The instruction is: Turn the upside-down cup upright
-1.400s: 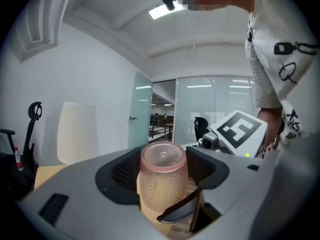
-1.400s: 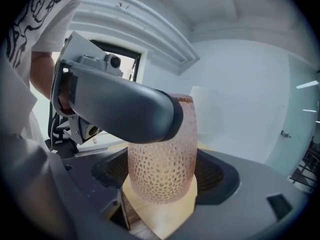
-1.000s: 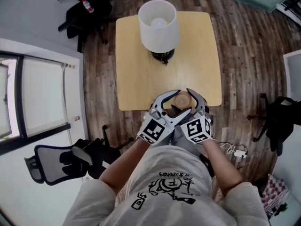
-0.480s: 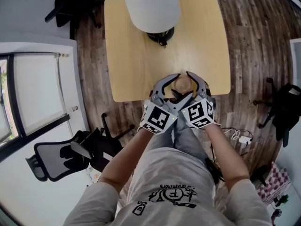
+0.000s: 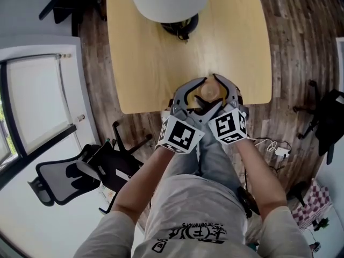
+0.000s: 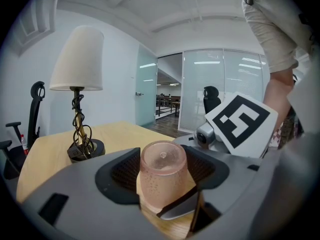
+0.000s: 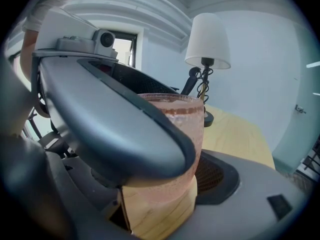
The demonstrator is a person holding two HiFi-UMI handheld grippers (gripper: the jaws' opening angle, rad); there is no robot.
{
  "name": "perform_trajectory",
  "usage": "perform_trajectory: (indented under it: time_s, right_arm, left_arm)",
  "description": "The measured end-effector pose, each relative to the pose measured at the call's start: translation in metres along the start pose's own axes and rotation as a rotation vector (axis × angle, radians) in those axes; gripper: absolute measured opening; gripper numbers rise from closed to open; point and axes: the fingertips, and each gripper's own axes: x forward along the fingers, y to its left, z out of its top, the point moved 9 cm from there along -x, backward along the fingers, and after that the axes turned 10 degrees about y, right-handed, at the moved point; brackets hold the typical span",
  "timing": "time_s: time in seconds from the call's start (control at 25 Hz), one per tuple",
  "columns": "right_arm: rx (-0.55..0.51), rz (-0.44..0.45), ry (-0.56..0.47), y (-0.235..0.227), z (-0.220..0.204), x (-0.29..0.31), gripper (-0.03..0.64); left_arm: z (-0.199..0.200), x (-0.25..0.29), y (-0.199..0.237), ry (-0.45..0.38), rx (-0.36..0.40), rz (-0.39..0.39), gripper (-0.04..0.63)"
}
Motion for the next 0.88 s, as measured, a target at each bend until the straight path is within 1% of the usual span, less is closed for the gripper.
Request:
perform_trajectory:
  time_s: [0.36, 0.6, 0.88]
  right_arm:
    - [0.014, 0.006, 0.013, -0.002, -0.012, 0.014, 0.37]
    - [0.018, 0.008, 0.021, 0.0, -0.02, 0.017, 0.37]
    - [0.009, 0.011, 0.015, -0.001, -0.026, 0.019, 0.37]
  left_arm:
    - [-0.013, 0.014, -0.001, 0.012, 0.026, 0.006, 0.293]
    - [-0.018, 0.019, -0.005, 0.017, 0.029, 0.004, 0.293]
    - [-0.018, 0.024, -0.009, 0.022, 0.067, 0.006, 0.295]
